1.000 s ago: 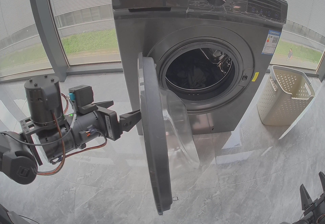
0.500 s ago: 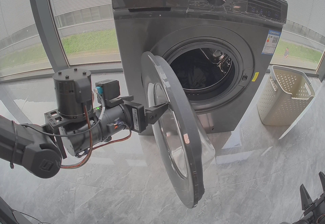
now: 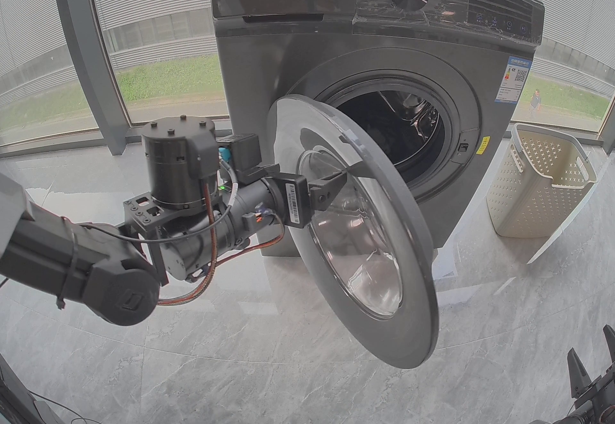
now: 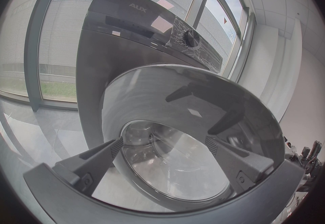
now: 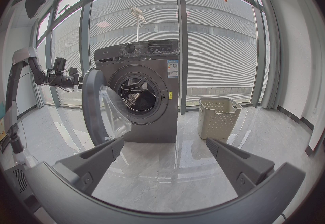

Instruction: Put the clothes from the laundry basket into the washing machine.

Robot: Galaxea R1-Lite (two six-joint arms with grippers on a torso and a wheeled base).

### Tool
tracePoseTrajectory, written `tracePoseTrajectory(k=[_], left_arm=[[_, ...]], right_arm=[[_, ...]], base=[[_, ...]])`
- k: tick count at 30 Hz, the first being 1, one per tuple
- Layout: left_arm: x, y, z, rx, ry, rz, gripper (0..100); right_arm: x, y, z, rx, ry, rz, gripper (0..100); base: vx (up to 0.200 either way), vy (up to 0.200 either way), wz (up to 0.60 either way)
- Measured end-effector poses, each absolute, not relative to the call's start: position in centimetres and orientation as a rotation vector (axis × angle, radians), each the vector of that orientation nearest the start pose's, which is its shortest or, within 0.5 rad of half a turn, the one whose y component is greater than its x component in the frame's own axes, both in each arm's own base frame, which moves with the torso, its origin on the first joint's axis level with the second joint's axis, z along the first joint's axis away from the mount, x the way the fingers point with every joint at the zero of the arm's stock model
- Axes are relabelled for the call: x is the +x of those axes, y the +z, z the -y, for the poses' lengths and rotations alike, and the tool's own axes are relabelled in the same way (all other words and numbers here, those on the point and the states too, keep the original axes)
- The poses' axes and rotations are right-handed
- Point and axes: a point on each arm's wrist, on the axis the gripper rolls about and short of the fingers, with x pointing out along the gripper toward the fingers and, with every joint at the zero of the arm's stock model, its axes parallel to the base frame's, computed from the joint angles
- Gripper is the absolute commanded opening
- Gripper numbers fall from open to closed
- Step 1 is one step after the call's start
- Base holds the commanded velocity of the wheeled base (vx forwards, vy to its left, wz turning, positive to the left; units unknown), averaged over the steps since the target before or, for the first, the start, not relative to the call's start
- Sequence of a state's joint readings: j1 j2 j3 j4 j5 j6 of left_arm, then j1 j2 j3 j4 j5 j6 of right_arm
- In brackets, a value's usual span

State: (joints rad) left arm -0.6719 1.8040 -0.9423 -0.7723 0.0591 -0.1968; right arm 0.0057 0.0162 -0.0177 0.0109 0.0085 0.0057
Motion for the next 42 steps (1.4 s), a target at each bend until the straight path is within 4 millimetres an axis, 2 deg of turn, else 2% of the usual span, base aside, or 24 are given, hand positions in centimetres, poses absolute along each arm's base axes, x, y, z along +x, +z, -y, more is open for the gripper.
tracePoseTrajectory(k=[6,11,18,25,28,32,37,42], left_arm=[[27.9,18.9,22.3,-0.162,-0.592,-0.141,100],[28.2,18.4,22.5,-0.153,-0.585,-0.162,100],[28.9,19.2,23.0,-0.164,-0.588,-0.131,100],[31.3,21.2,24.4,-0.214,-0.538,-0.031,100],[32.9,21.0,24.6,-0.231,-0.483,-0.019,100],[33.9,19.9,24.8,-0.251,-0.455,-0.043,100],[32.9,18.3,24.5,-0.228,-0.452,-0.107,100],[29.4,17.5,22.4,-0.19,-0.455,-0.184,100]], right_arm=[[-2.3,8.0,0.0,0.006,0.015,-0.009,100],[-2.3,8.0,0.0,0.006,0.015,-0.009,100],[-2.3,8.0,0.0,0.006,0.014,-0.009,100],[-2.3,8.0,0.0,0.006,0.014,-0.009,100],[-2.3,8.0,0.0,0.006,0.015,-0.009,100],[-2.3,8.0,0.0,0.006,0.015,-0.009,100],[-2.3,8.0,0.0,0.006,0.014,-0.009,100],[-2.3,8.0,0.0,0.006,0.015,-0.009,100]], base=[[0.0,0.0,0.0],[0.0,0.0,0.0],[0.0,0.0,0.0],[0.0,0.0,0.0],[0.0,0.0,0.0],[0.0,0.0,0.0],[0.0,0.0,0.0],[0.0,0.0,0.0]])
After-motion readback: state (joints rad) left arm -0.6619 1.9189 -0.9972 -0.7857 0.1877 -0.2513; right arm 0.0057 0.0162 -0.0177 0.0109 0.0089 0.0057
